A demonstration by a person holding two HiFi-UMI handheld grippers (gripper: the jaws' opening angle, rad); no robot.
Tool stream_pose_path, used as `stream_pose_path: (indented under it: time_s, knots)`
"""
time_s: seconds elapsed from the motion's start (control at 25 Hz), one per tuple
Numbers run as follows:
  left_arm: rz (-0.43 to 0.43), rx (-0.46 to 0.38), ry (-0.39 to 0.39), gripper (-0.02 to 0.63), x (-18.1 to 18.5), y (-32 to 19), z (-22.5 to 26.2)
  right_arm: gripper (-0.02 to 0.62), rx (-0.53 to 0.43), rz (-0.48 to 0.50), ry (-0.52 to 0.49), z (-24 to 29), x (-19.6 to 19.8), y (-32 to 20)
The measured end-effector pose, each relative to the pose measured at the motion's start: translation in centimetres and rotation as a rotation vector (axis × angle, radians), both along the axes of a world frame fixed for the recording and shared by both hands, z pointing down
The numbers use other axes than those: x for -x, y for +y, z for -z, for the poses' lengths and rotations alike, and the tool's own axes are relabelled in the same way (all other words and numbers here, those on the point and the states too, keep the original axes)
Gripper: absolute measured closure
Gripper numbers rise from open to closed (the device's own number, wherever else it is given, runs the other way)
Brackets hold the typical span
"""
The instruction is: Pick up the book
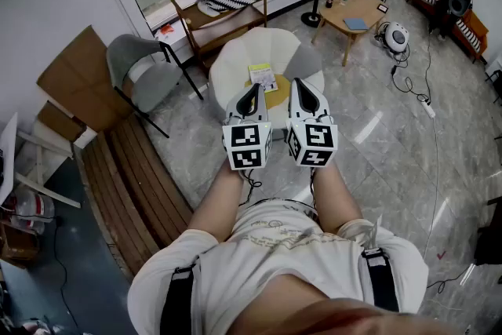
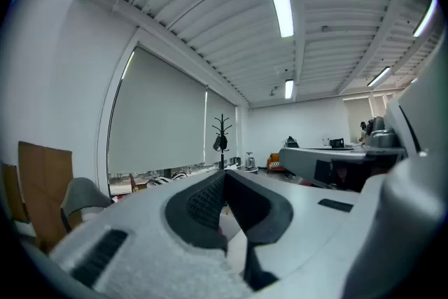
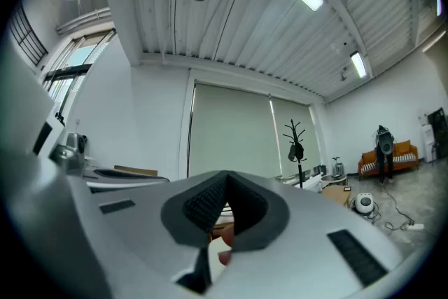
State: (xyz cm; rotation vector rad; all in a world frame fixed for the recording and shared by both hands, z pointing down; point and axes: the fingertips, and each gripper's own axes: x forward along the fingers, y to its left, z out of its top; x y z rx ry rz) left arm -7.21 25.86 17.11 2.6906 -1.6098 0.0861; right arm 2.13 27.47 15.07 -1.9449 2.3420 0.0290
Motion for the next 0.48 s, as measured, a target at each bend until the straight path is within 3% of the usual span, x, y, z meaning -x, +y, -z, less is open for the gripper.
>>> stream_pose_path:
  time_s: [0.48]
  knots:
    - [0.005,-0.015,-0.014,0.594,0.6,0.2,-0.2,0.571,0.004,0.029,-0.030,-0.9,1.0,0.2]
